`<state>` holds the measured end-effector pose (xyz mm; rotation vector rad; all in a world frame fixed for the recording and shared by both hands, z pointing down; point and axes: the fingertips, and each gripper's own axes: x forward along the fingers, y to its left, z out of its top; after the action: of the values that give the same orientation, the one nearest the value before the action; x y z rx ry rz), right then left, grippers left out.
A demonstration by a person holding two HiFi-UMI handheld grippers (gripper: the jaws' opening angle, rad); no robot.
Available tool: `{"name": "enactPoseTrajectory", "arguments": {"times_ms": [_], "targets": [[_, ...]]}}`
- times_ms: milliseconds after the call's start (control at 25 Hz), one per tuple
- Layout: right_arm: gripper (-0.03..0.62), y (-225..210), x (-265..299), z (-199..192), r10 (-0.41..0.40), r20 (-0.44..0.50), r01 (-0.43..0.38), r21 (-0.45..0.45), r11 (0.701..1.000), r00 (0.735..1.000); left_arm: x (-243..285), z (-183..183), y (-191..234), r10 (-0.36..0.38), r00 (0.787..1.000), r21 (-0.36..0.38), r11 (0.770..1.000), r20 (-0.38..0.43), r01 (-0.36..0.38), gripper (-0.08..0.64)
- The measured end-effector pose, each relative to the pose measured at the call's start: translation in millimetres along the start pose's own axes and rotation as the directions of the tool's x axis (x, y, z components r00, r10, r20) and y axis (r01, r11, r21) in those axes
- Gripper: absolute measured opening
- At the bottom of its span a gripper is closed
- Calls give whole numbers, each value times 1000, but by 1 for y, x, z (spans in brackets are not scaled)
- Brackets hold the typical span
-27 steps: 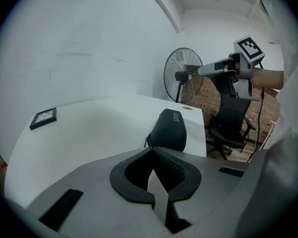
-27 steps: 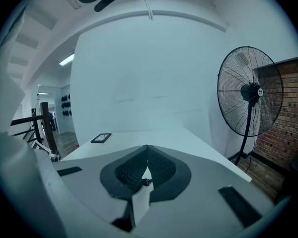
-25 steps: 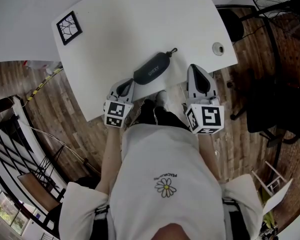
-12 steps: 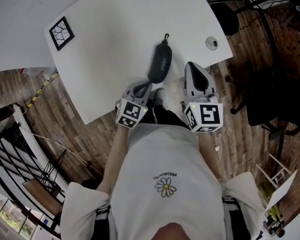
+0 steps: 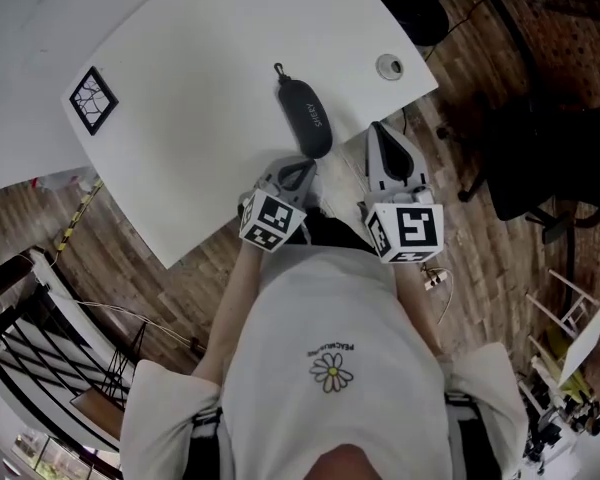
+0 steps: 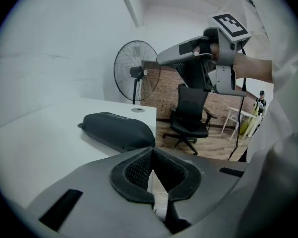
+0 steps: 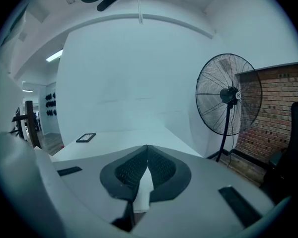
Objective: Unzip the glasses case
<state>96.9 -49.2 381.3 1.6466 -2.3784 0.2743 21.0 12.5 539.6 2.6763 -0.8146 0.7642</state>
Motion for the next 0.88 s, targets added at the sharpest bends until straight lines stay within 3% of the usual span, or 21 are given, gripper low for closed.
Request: {"name": "enactPoseTrajectory", "arguments": {"times_ms": [600,800,880], "targets": [[8,-43,-31,-11,-167,-15,168,35,985,986,48,45,-10,-138,990,90,987,35,134,12],[8,-43,-27,-23,-181,-54,183,33,983,982,31,81,7,-108,988,87,991,114,98,12],[8,-37,-23,-28,-168,-71,171,44,984,983,22,97,23,-83,988,120,991,132,67,12]]}}
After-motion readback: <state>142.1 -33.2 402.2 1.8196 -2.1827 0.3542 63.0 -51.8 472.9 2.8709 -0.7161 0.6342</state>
